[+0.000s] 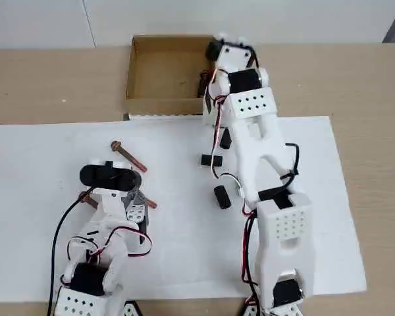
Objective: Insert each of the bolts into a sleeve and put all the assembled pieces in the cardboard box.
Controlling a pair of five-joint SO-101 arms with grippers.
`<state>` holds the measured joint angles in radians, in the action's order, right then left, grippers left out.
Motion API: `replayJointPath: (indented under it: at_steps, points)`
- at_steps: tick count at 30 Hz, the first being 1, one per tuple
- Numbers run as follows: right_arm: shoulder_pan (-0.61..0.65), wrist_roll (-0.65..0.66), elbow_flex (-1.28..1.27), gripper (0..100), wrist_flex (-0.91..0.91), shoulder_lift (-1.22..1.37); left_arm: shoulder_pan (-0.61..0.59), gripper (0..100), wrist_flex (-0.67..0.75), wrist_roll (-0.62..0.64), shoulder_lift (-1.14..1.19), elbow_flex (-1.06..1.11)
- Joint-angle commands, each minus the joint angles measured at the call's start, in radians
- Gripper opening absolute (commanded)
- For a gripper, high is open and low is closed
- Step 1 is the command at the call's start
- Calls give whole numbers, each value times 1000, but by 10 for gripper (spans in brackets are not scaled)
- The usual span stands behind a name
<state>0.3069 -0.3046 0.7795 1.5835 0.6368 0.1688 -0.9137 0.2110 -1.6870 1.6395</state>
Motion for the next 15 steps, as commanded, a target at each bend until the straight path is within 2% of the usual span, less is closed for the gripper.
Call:
replayJointPath:
  at_steps: [1, 6, 15]
  points:
    - [-10, -15, 46, 22, 28, 5, -6, 6, 21, -8, -9, -2]
    - [-10, -41, 46, 181, 22, 35, -6, 6, 21, -8, -9, -2]
    - [-13, -38, 49, 142, -12, 116, -6, 6, 21, -8, -9, -2]
